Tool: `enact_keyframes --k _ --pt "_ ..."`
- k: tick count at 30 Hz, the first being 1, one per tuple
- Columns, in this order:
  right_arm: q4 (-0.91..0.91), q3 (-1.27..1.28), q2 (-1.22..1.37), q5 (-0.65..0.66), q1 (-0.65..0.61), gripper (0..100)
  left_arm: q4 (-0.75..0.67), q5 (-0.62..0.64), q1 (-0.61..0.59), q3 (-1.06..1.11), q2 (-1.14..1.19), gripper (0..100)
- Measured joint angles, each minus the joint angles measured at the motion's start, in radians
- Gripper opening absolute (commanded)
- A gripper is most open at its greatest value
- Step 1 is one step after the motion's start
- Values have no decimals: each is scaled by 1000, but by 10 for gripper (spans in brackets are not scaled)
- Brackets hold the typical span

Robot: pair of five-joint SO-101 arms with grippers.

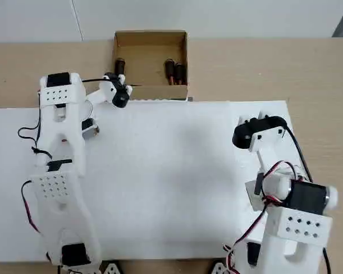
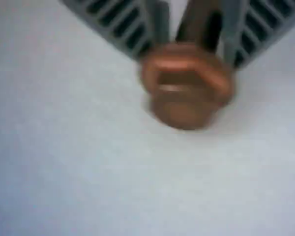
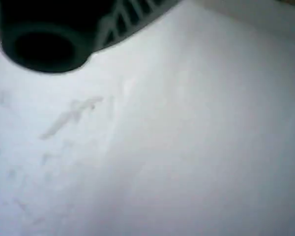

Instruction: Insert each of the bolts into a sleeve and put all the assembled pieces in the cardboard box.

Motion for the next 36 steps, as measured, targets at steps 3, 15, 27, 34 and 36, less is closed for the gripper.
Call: enact_keyframes --k 3,15,27,34,36 --pt "0 0 0 0 0 6 0 -2 0 0 0 33" --pt "0 0 0 0 0 5 55 14 41 -35 -3 5" --pt "0 0 -170 0 0 5 63 284 261 173 -466 5" --pt "0 26 -334 0 0 4 68 459 385 339 -740 5" --pt "-8 54 -354 0 0 4 69 523 422 391 -818 5"
